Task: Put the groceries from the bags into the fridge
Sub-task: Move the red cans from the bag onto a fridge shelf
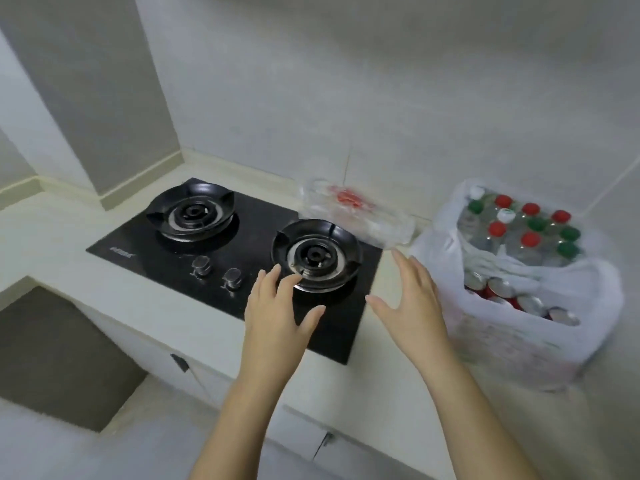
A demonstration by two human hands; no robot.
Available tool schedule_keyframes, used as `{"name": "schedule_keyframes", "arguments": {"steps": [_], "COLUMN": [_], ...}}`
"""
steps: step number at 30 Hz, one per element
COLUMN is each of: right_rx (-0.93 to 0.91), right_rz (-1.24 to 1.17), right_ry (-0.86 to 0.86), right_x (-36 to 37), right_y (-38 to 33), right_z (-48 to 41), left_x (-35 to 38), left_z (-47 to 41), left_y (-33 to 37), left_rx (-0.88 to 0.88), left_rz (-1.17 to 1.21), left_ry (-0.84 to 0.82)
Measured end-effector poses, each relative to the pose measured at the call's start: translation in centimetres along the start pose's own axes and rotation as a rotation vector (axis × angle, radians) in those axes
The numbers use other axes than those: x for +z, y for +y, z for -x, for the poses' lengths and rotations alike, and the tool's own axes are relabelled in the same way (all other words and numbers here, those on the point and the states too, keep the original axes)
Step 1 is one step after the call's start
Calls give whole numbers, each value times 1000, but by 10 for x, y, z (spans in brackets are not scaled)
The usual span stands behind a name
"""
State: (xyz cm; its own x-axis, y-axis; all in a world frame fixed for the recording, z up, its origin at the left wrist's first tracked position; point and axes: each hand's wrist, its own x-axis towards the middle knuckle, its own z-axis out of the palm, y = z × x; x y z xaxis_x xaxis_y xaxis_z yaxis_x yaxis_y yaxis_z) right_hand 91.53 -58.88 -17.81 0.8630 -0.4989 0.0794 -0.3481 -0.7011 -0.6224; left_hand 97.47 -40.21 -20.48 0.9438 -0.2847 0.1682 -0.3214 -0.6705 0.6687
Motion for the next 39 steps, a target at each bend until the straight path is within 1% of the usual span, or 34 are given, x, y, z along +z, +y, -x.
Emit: {"name": "schedule_keyframes", "arguments": {"steps": [4, 7, 10, 13, 15, 16, 19, 20, 22, 25, 27, 31, 33, 36, 39], "right_rx": [180, 257, 286, 245, 249, 261, 321, 351, 416, 482, 503, 542, 563, 574, 542], "right_rz": [-43, -26, -40, -19, -13, 0, 28, 25, 26, 54, -8, -180, -257, -275, -268], "right_ry": [126, 232, 266, 261, 246, 235, 243, 252, 259, 241, 203, 189, 188, 209, 234], "right_x": [-29, -50, -66, -80, -91, -96, -113, -120, -131, -145, -147, -134, -130, -128, -119], "right_y": [53, 88, 117, 145, 161, 170, 201, 212, 230, 249, 261, 290, 293, 291, 293], "right_z": [-6, -9, -19, -33, -41, -45, -53, -55, -58, -57, -60, -66, -69, -70, -65], "left_x": [48, 81, 111, 143, 168, 179, 195, 197, 201, 213, 220, 231, 239, 244, 245], "left_z": [-24, -35, -42, -57, -73, -82, -97, -99, -98, -98, -100, -102, -102, -104, -99], "left_y": [36, 68, 104, 146, 170, 179, 194, 194, 183, 158, 147, 140, 137, 131, 125], "left_rx": [155, 305, 498, 746, 840, 853, 790, 741, 624, 429, 341, 300, 268, 196, 194], "left_rz": [25, 57, 79, 82, -14, -133, -618, -721, -797, -723, -627, -459, -329, -118, -33], "left_ry": [-130, -206, -239, -251, -323, -366, -442, -448, -448, -492, -566, -630, -646, -648, -612]}}
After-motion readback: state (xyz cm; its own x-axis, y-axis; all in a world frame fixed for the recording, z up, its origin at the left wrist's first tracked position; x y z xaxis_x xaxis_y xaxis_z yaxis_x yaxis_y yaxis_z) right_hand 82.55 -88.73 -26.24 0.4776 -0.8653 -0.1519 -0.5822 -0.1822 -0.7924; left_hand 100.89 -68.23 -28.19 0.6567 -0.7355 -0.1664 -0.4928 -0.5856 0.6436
